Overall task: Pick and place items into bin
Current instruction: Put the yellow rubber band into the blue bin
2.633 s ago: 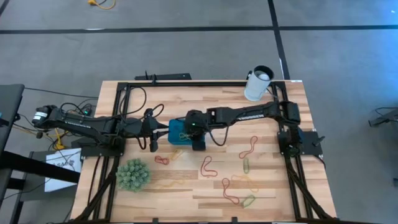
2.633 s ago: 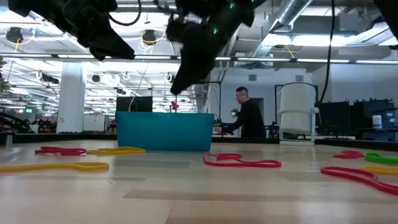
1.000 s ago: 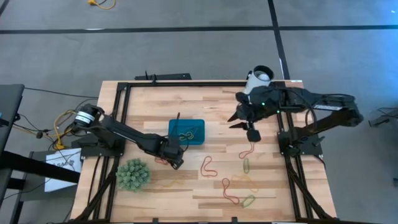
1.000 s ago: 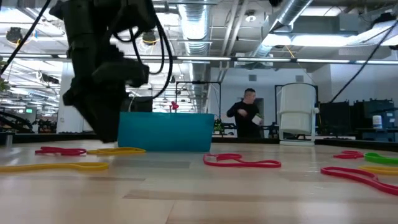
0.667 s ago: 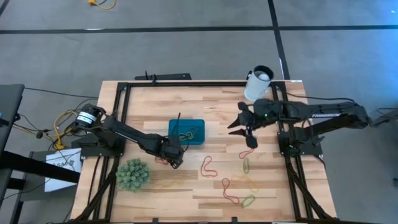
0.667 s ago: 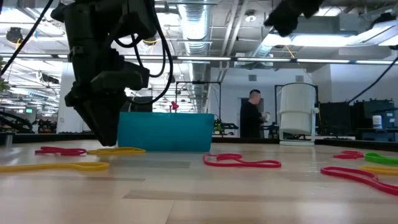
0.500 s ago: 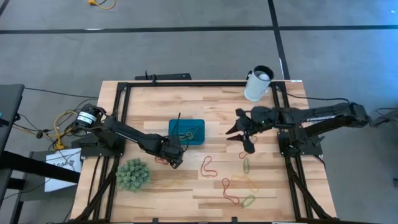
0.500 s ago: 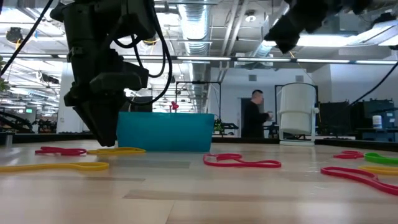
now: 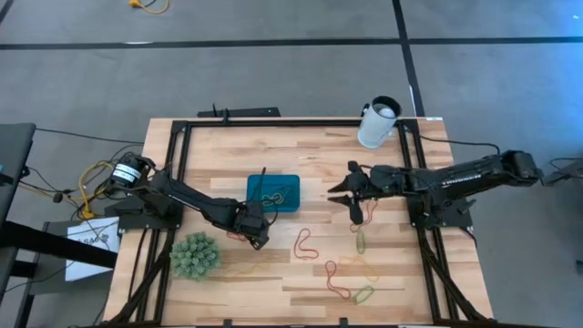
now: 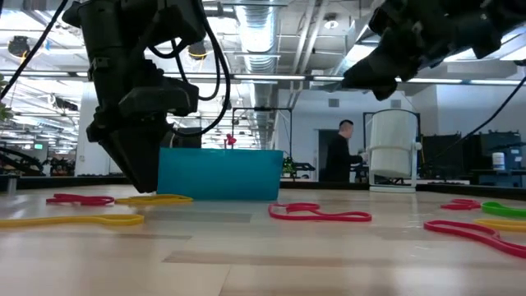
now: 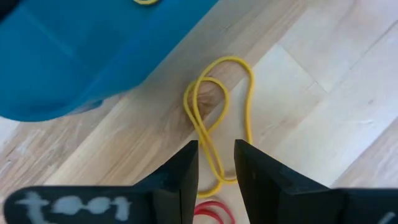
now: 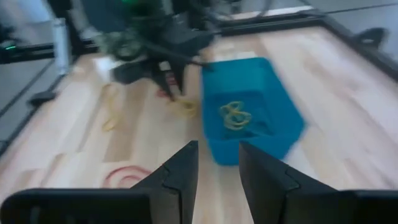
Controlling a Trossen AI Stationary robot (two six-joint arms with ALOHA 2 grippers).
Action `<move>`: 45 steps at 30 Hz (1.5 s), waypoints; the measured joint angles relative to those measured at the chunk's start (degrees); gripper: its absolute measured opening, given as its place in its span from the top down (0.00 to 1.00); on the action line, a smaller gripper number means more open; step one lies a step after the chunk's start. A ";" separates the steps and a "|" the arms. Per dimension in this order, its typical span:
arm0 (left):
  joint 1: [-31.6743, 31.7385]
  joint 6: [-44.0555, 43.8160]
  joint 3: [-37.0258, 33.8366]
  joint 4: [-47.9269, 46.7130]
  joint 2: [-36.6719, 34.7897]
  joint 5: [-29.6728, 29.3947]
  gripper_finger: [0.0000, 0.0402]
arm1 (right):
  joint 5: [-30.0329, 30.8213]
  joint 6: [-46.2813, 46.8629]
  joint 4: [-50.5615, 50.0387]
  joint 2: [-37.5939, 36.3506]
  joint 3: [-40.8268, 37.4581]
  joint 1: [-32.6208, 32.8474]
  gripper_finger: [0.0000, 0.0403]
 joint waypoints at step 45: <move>2.44 21.70 18.92 -11.39 0.02 -4.37 1.00 | -0.17 0.02 0.66 0.01 0.07 -0.93 0.73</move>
